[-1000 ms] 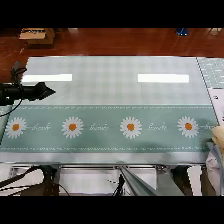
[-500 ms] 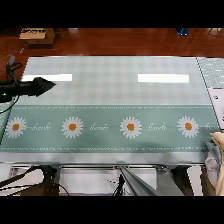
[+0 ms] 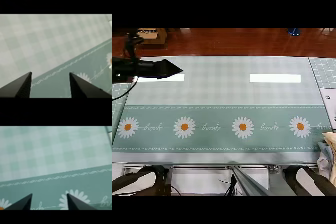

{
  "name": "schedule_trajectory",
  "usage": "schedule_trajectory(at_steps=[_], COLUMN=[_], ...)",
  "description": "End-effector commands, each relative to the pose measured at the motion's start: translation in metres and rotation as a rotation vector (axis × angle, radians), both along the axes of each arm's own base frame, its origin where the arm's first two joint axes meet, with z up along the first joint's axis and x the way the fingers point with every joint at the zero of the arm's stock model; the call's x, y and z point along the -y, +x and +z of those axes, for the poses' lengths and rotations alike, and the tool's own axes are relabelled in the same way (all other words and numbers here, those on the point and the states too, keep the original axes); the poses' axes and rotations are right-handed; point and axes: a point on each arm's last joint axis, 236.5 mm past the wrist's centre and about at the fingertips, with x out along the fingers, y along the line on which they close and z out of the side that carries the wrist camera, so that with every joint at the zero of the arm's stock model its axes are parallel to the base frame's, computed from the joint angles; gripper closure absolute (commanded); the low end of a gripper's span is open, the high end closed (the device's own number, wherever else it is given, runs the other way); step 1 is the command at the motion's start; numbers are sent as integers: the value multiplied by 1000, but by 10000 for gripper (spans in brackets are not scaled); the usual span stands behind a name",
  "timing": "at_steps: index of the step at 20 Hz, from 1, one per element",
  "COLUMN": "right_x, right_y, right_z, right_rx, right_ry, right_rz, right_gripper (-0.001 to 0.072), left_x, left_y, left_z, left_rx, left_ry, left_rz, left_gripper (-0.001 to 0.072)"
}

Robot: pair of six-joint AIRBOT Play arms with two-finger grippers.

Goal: Fold the shirts.

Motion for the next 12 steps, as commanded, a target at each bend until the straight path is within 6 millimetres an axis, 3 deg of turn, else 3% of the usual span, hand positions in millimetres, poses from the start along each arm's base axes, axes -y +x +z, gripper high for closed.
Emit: schedule_trajectory(at_steps=[1,3,6,7,9,12], right_x=[-63,-82,-109,-114,-115,-121], right_y=[30,37,41,41,41,41], right_z=[-54,-84,-112,-115,-115,-116], right_rx=[-165,-261,-338,-347,-344,-345], right_ry=[-75,-110,-115,-123,-153,-143], right_rz=[194,244,319,333,328,319], right_gripper=[117,117,117,117,117,117], left_x=[-1,5,32,35,28,16], left_y=[-7,-13,-23,-24,-26,-29], left_z=[-22,-18,-14,-19,-33,-45], left_rx=[-28,15,52,25,-63,-158], left_ry=[418,606,673,667,670,694], left_rz=[40,40,-25,-11,32,48], left_gripper=[159,159,157,147,30,31])
